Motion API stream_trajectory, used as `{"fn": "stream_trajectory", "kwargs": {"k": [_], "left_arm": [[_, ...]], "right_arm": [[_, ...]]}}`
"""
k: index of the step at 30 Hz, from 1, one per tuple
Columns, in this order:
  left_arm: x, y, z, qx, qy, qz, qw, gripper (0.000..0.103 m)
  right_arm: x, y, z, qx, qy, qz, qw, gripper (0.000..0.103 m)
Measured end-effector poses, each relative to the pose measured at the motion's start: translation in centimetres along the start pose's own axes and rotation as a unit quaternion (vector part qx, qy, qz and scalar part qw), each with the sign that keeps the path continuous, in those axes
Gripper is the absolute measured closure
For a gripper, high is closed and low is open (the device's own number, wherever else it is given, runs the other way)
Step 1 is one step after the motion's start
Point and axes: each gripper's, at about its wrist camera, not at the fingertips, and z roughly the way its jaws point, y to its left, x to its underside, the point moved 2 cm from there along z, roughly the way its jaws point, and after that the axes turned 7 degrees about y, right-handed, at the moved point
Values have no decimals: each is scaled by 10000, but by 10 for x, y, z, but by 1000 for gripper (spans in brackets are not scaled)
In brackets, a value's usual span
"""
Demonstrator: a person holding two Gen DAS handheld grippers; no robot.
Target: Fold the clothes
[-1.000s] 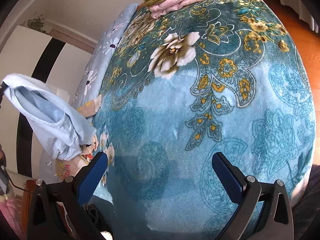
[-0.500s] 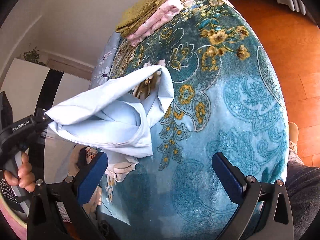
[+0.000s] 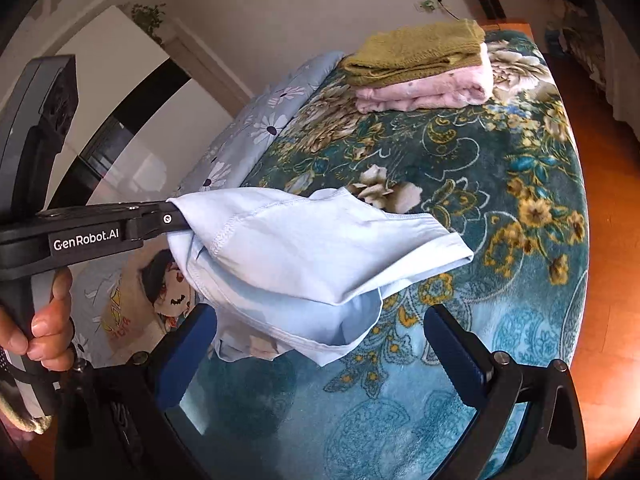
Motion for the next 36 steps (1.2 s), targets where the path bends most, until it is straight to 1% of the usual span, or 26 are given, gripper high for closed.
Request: {"fn": "stream_trajectory", "kwargs": {"k": [1,3,4,5,8,9,10,11,13,17,18,19,20,22,23,24,25,26,29,32,34,36], "left_arm": [[2,0,0,48,-4,-1,10000,95],[8,1,-2,140,-45,24,9999,95],[12,2,-3,185,-68,37,9998,95],[15,4,-4,227,-96,53,9997,95],[26,12,-8,367,-196,72,9991,95],[29,16,-9,408,-230,68,9989,95],[33,21,-10,458,-263,53,9986,95],[36,26,-11,504,-300,26,9983,95],[42,38,-12,574,-366,-71,9977,95],[55,60,-14,828,-514,-330,9947,94],[59,65,-15,880,-570,-386,9937,90],[63,70,-17,920,-623,-454,9928,81],[68,75,-17,951,-672,-541,9917,77],[78,85,-18,1038,-752,-734,9890,64],[84,90,-17,1094,-773,-843,9874,61],[90,93,-16,1132,-785,-955,9859,55],[96,93,-13,1173,-769,-1034,9847,50],[102,93,-11,1216,-745,-1106,9836,49],[119,79,5,1307,-495,-1157,9834,47],[128,52,26,1449,-253,-975,9843,47],[132,35,40,1510,-137,-862,9847,47],[132,25,50,1570,-82,-884,9836,47]], "right_arm": [[-1,7,4,65,41,-178,9998,1],[-4,20,11,194,123,-534,9983,7],[-5,26,15,272,166,-697,9971,16],[-6,31,18,367,213,-840,9956,21],[-10,45,29,660,368,-1214,9897,49],[-12,48,32,751,425,-1267,9882,53],[-14,50,33,781,464,-1269,9877,63],[-17,51,33,737,480,-1210,9887,78],[-24,54,33,649,514,-1091,9906,95],[-46,56,27,305,523,-660,9960,98],[-52,58,23,272,496,-632,9964,98],[-58,63,20,276,463,-648,9964,98],[-65,68,17,293,433,-684,9963,98],[-75,79,13,292,397,-756,9959,99],[-79,84,12,284,385,-792,9957,99],[-83,89,11,277,372,-828,9955,99],[-87,94,10,270,359,-865,9952,99],[-91,99,9,262,346,-901,9950,99],[-103,114,6,240,308,-1009,9941,99],[-115,127,3,205,263,-1091,9935,99],[-119,129,-4,155,198,-1046,9942,99],[-123,128,-14,157,97,-1002,9948,99]]}}
